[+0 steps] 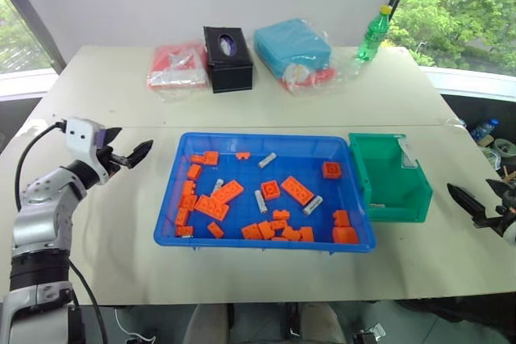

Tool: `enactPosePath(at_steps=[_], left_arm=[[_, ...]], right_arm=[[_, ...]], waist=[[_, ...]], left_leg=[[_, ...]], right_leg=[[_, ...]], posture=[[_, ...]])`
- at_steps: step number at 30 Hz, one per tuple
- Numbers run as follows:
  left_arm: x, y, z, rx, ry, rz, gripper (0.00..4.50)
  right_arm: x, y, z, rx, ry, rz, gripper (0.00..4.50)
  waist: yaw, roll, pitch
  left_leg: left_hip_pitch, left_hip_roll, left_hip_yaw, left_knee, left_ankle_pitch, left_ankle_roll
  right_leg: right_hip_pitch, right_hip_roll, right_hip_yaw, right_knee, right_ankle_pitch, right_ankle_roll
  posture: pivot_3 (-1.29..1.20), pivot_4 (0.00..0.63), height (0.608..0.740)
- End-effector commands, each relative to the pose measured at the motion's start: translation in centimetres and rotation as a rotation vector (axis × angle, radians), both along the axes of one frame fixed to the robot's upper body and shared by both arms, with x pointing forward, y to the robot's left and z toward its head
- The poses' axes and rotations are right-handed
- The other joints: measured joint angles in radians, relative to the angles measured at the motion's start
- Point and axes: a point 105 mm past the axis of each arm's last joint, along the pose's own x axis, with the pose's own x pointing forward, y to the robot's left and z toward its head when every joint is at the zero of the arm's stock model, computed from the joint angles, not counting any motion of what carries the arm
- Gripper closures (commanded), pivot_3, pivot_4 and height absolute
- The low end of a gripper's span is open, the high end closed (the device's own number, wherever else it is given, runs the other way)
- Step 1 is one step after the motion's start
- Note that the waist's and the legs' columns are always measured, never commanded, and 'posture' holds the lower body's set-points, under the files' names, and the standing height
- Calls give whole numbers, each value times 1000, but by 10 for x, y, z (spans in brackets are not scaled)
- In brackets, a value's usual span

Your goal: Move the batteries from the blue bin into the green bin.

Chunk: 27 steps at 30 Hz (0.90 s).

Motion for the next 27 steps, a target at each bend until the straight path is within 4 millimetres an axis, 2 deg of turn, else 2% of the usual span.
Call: enactPosePath(at_steps=[1,19,24,27], left_arm=[[0,-1,15,24,-56,-11,0],[0,2,12,-21,-26,-4,0],[0,-4,12,-1,-40,-25,0],[-1,-9,14,-3,-42,-39,0]], right_arm=[[2,6,13,-29,-37,23,16],[5,0,11,-10,-43,-8,16],[9,-7,9,-44,-26,-27,16],[14,-8,15,-55,-32,-15,16]], waist=[[1,0,0],[-1,0,0],[-1,-1,0],[-2,0,0]], left_leg=[[0,0,0,0,0,0],[1,0,0,1,0,0],[1,0,0,1,0,0],[1,0,0,1,0,0]], right_leg=[[0,0,0,0,0,0],[0,0,0,2,0,0],[0,0,0,2,0,0],[0,0,0,2,0,0]], posture=[[0,150,733],[0,150,733],[0,150,733],[0,150,733]])
